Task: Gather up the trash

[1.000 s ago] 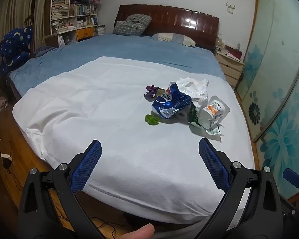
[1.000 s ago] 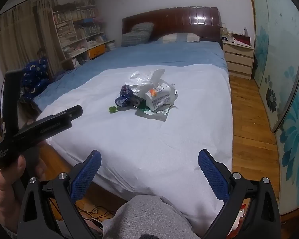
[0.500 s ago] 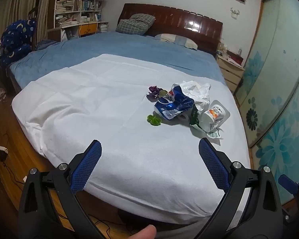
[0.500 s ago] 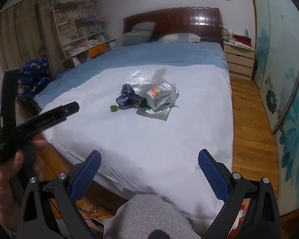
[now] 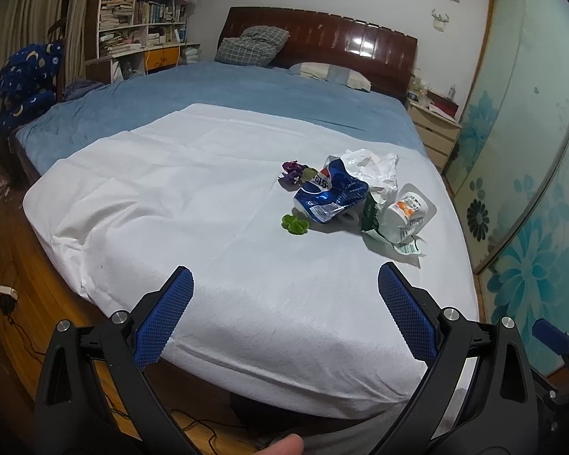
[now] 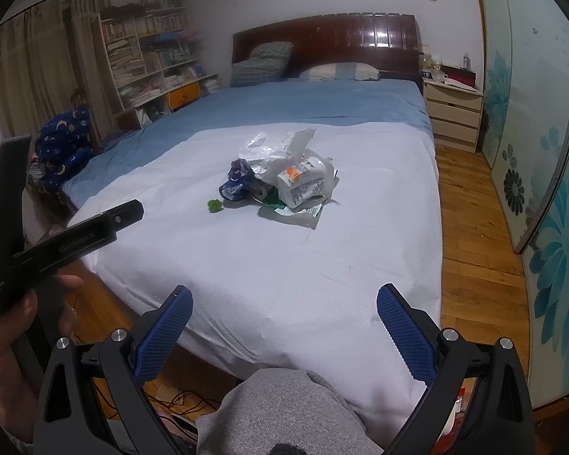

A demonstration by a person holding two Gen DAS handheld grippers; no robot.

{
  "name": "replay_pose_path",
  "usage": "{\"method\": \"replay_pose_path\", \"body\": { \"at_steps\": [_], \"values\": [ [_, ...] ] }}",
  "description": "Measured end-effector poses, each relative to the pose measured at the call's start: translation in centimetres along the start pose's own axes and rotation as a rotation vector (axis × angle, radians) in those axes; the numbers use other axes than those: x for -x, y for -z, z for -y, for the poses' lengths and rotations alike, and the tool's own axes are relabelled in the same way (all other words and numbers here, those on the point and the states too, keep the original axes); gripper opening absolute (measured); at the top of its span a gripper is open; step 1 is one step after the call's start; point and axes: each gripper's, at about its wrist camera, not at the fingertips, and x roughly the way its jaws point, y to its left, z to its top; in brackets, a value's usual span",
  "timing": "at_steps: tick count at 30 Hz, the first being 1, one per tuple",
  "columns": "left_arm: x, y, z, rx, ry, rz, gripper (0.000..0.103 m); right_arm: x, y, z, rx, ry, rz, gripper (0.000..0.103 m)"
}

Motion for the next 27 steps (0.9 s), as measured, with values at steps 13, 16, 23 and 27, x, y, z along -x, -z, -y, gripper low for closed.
{"method": "replay_pose_path", "body": {
  "at_steps": [13,16,23,27],
  "values": [
    [0.0,0.1,-0.5,0.018,0.021,0.000,0.097,0.2,0.2,-0.4,0.017,-0.006,0.011,0.096],
    [0.0,0.1,-0.2,-0.003,0.010,0.004,0.097,0.1,0.2,-0.3,0.008,-0.009,0.007,0.096],
    [-0.1,0.3,0.1,-0.017,0.007,-0.001,0.097,-0.1,0.1,0.1,-0.014,-0.028,-0.007,0.096],
    [-0.2,0.3,0.3,-0.020,0.012,-0.005,0.097,-0.2,0.1,0.3,-0.024,-0.039,-0.011,0.096]
  ]
}}
